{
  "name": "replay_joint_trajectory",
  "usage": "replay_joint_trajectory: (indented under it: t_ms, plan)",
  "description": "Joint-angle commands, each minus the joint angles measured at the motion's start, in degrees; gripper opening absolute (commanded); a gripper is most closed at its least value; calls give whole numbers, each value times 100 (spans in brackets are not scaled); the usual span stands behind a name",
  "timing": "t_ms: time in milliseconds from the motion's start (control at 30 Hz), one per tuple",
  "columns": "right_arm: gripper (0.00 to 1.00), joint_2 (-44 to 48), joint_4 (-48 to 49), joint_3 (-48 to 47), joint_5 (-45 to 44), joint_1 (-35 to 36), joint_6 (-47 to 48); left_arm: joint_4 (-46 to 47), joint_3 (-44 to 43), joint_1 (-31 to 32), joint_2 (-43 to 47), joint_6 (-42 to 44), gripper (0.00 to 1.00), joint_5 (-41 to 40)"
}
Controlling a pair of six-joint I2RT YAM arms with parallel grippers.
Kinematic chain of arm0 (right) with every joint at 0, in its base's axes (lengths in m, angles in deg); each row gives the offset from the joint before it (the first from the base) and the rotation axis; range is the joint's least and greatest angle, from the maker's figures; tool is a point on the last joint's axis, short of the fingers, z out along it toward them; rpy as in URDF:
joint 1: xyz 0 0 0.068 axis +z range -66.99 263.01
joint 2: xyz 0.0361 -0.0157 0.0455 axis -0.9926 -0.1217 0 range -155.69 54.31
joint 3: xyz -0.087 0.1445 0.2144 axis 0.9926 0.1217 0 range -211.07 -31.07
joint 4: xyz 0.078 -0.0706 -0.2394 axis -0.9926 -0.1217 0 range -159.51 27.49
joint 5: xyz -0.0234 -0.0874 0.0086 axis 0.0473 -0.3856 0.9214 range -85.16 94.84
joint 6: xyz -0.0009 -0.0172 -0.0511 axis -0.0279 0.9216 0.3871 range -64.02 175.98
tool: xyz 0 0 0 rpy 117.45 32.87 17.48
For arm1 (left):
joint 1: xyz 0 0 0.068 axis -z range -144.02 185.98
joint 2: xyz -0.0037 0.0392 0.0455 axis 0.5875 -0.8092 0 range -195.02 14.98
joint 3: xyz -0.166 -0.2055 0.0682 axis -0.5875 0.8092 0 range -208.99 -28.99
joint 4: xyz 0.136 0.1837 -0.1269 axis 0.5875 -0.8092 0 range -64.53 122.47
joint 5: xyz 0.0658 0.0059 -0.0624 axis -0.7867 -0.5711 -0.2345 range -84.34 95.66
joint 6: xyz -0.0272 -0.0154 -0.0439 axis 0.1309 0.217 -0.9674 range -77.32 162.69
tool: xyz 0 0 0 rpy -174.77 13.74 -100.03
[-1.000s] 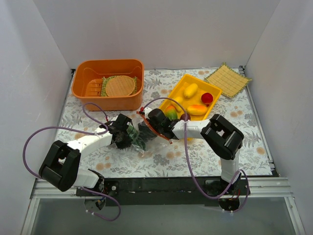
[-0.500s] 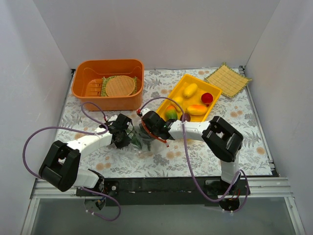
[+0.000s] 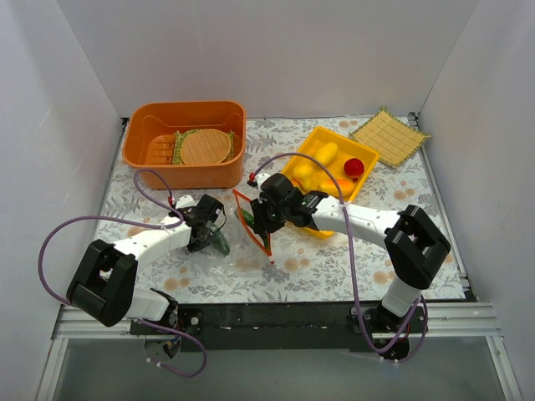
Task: Open the zip-top bag and remove the fake food
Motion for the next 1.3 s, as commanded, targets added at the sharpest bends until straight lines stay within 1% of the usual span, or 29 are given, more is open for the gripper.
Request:
replay_joint_trajectory:
  t_ms: [0, 67, 167, 333, 400, 467, 500, 567, 600, 667, 700, 767, 800, 833, 867, 900, 933, 1067, 1133, 1167, 1200, 1267]
  plan:
    - [9, 353, -160, 5, 45, -85, 87, -114, -208, -28, 76, 108, 0, -437]
    - [8, 511, -81, 146, 167, -94, 122, -123, -182, -36, 50, 99, 0, -393]
    - [8, 853, 51, 400, 98, -94, 88, -123, -156, -28, 24, 82, 0, -375]
    - [8, 1329, 105, 647, -359, -111, 17, -105, -147, -28, -3, 73, 0, -314]
    - [8, 1487, -89, 673, -788, -216, 8, -88, -138, -28, 6, 64, 0, -288]
    - [8, 1610, -151, 726, -808, -435, -44, -79, -121, -36, 24, 73, 0, -261]
    - [7, 1646, -151, 796, -755, -741, -88, -70, -129, -36, 41, 73, 0, -252]
    - [7, 1664, -142, 814, -685, -1103, -89, -35, -112, -36, 68, 91, 0, -200]
    - [7, 1664, -81, 805, -641, -1453, -97, -35, -121, -36, 68, 108, 0, -191]
    - [9, 1524, 7, 753, -623, -1771, -97, 0, -129, -28, 94, 152, 0, -129]
    - [10, 1427, 25, 700, -623, -2068, -89, 18, -121, -36, 103, 178, 0, -103]
    - [16, 1104, 69, 507, -702, -2316, -80, 53, -147, -36, 155, 274, 0, -59]
    - [19, 971, 95, 437, -633, -2552, -80, 70, -147, -36, 173, 310, 0, -33]
    - [30, 839, 87, 262, -597, -2659, -80, 88, -147, -36, 199, 354, 0, -15]
    - [39, 585, 60, 139, -579, -2730, -36, 140, -147, -36, 252, 433, 0, 37]
    - [52, 391, -105, -80, -675, -2800, 34, 193, -138, -36, 304, 512, 0, 107]
    - [60, 328, -202, -265, -693, -2801, 78, 220, -138, -36, 314, 547, 0, 126]
    - [71, 538, -300, -180, -527, -2739, 175, 273, -129, -28, 419, 653, 0, 161]
    - [71, 670, -431, -153, -448, -2625, 149, 317, -103, -36, 498, 680, 0, 222]
    - [69, 905, -406, -48, -430, -2573, 140, 343, -94, -36, 524, 697, 0, 222]
    - [60, 1064, -127, 249, -21, -2442, 27, 352, -86, -28, 551, 723, 0, 222]
    - [44, 1416, 156, 619, 351, -2266, -105, 378, -59, -28, 604, 741, 0, 258]
